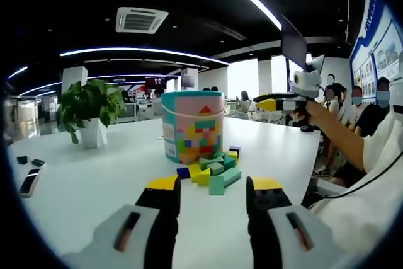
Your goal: Arrange the toys in the designated storage area by placing each visible toy with the group until no toy remains scattered across the table.
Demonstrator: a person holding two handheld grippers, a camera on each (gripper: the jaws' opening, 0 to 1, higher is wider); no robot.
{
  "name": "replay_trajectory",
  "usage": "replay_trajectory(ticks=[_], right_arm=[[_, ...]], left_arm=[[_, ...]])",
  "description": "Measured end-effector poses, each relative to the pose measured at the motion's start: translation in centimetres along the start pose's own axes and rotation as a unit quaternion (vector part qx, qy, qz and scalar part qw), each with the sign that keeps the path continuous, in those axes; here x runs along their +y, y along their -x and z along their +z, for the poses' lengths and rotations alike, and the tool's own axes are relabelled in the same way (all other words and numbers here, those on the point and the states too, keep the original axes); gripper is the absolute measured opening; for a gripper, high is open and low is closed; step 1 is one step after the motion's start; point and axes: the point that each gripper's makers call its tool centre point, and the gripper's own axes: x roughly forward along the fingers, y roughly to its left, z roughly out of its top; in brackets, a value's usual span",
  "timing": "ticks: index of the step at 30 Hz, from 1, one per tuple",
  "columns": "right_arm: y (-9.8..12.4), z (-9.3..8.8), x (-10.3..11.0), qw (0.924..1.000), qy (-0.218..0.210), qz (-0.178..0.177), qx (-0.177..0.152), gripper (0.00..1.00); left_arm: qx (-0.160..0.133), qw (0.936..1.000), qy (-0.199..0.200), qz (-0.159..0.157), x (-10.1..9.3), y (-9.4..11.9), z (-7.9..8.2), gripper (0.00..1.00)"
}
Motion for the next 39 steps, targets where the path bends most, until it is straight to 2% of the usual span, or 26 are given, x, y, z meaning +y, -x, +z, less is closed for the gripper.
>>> replay_trajectory(ticks=[10,17,26,39], right_arm=[[0.6,-1.6,0.7,0.999,-0.042,0.014,-0.003,0.32],[0.2,-2.5,0.8,0.9993,-0.034,0.007,0.013,0.3],[-1.0,-4.9,0.8,0.9987,-0.032,0.001,0.041,0.29],[-2.3,-7.1,3.0,0.9967,-0.046,0.024,0.062,0.31]], left_arm=[[-0.002,1.0,0.002,0.0,-0.1,0.0,0.1,0.42],[0.0,1.0,0.0,0.0,0.0,0.0,-0.1,0.42],[0.004,1.0,-0.001,-0.003,-0.1,0.0,-0.3,0.42],[0.007,1.0,-0.002,-0.005,-0.2,-0.2,-0.5,0.42]])
